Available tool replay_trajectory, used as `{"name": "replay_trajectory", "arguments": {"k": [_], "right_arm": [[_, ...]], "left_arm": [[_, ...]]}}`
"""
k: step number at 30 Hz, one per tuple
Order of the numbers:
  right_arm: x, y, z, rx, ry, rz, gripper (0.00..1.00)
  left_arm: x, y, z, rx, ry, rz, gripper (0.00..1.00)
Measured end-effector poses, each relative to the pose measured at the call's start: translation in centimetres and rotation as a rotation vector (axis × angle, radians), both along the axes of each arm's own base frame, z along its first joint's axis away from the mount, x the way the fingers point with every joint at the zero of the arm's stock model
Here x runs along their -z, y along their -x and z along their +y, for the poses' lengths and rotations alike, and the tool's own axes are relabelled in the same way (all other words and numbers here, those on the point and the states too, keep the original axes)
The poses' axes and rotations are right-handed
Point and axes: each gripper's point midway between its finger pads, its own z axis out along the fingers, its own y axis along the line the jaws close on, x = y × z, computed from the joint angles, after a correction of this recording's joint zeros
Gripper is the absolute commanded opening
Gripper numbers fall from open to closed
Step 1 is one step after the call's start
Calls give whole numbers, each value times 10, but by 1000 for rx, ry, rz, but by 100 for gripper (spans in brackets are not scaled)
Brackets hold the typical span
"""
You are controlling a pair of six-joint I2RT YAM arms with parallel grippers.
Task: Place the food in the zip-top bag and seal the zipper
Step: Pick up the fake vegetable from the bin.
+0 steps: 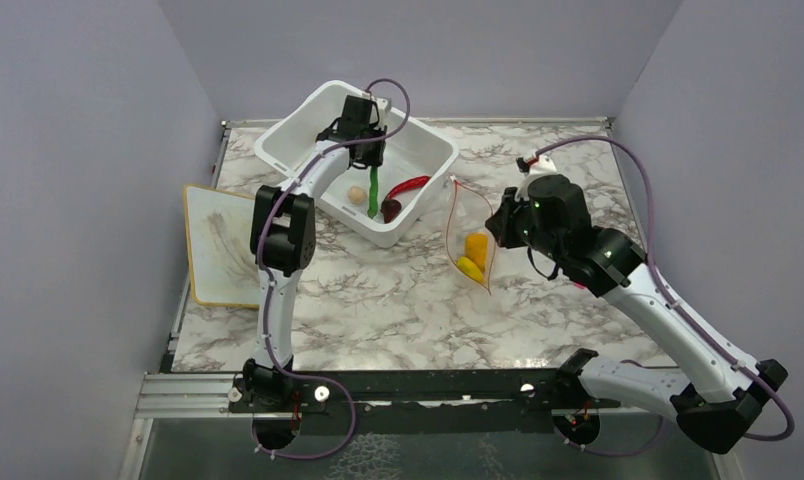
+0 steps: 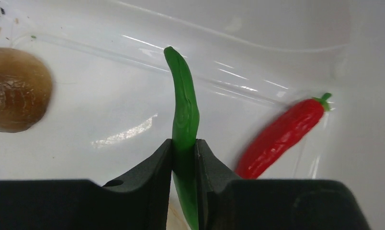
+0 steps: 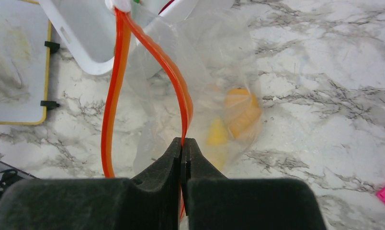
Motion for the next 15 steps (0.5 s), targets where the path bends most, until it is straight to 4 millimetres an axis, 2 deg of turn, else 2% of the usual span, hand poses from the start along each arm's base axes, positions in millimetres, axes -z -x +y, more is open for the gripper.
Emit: {"name": "replay_trajectory", "arguments": {"k": [6,9,12,15], "right_arm": [[-33,8,-18,60,0,-17,1],[-42,12,-26,87,-10,-31,1],[-35,14,-27,90,-7,-18,1],[-9,13,-18,65,3,30,1]], "left_arm": [[-89,5,-12,-2,136,-116,5],[-128,14,-18,7,205,-166,5],[-157,30,-21,15,266,-190,4],[-179,53,-24,29,342,-196,4]]}}
